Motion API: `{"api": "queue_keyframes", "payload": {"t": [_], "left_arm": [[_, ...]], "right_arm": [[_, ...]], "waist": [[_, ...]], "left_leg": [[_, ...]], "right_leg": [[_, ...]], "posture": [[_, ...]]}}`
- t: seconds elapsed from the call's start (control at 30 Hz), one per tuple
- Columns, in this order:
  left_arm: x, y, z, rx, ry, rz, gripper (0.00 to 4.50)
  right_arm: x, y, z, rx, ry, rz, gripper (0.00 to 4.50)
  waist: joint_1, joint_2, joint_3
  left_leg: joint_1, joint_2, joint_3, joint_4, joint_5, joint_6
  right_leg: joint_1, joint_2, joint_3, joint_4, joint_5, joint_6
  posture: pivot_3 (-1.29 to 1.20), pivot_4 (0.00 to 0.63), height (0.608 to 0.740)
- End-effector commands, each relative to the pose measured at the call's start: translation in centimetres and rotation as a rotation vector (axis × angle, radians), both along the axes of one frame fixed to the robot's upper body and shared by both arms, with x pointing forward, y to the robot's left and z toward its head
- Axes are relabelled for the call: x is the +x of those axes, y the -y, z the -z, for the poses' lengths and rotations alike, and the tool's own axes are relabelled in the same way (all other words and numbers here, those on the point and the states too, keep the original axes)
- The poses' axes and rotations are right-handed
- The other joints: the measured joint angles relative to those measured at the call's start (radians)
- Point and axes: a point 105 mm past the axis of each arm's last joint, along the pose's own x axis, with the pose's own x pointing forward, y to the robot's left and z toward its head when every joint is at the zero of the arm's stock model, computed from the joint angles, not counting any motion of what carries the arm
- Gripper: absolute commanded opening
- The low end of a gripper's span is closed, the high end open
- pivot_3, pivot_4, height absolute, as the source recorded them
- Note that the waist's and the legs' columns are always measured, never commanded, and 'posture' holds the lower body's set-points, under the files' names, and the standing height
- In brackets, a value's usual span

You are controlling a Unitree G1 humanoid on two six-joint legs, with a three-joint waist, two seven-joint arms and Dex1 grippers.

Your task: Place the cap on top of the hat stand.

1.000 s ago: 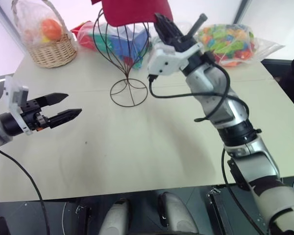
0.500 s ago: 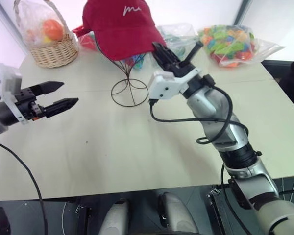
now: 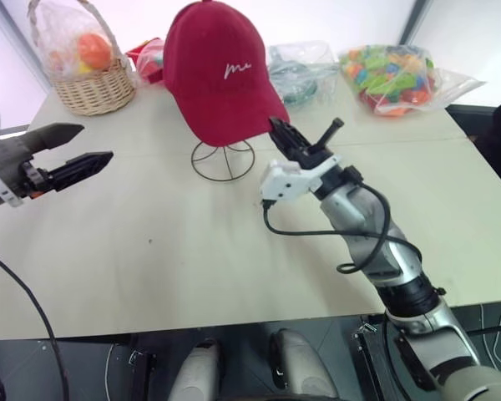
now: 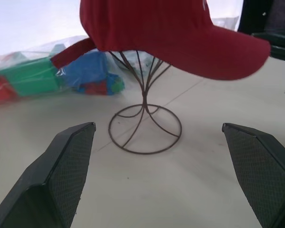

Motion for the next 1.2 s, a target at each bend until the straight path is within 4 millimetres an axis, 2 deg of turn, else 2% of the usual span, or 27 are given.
{"api": "queue_keyframes", "payload": {"t": [0.03,0.4,0.6,0.73,0.93,1.07,1.2], "left_arm": [[-0.4,0.1,-1.2,0.002,0.047,0.003,4.5],[0.2,0.5,-1.2,-0.009,0.047,0.021,4.5],[0.4,0.7,-0.7,-0.017,0.04,0.03,4.5],[0.6,0.7,-0.5,-0.02,0.037,0.033,4.5],[0.8,0.8,-0.2,-0.027,0.037,0.038,4.5],[0.9,0.9,-0.1,-0.03,0.037,0.041,4.5],[0.9,0.9,0.0,-0.032,0.037,0.041,4.5]], "right_arm": [[-0.2,0.2,0.7,-0.033,-0.021,0.012,0.04],[-1.1,-0.9,0.6,-0.088,0.002,-0.029,0.04],[-0.6,1.4,1.4,-0.12,-0.027,0.025,0.04],[-1.0,2.8,2.0,-0.153,-0.053,0.031,0.04],[-2.3,1.5,1.5,-0.116,-0.056,-0.05,0.04],[-2.1,0.9,0.3,-0.088,-0.01,-0.065,0.04],[-1.4,0.2,0.4,-0.115,-0.016,-0.076,0.04]], "waist": [[0.002,0.0,0.0],[0.016,0.0,0.0],[0.017,0.0,0.0],[0.022,-0.002,-0.001],[0.019,-0.002,-0.001],[0.02,-0.002,-0.001],[0.02,-0.002,-0.001]], "left_leg": [[0.0,0.0,0.0,0.0,0.0,0.0],[0.001,0.0,0.0,0.0,0.0,0.0],[0.001,0.0,0.001,0.0,0.0,0.0],[0.001,0.0,0.0,0.001,0.0,0.0],[0.008,0.0,0.0,0.0,-0.001,0.001],[0.014,0.0,0.0,-0.001,-0.003,0.005],[0.014,0.0,0.0,-0.001,-0.002,0.003]], "right_leg": [[0.0,0.0,0.0,0.0,0.0,0.0],[0.001,0.0,0.0,0.0,0.0,0.0],[0.001,0.0,0.0,0.0,0.0,0.0],[0.002,0.0,0.0,-0.001,0.0,0.0],[0.008,0.0,0.0,-0.001,0.0,0.0],[0.014,0.0,0.0,-0.002,0.0,0.0],[0.014,0.0,0.0,-0.003,0.0,0.0]], "posture": [[0.0,0.15,0.739],[0.0,0.15,0.739],[0.0,0.15,0.739],[0.0,0.15,0.739],[0.0,0.15,0.739],[0.0,0.15,0.739],[0.0,0.15,0.739]]}}
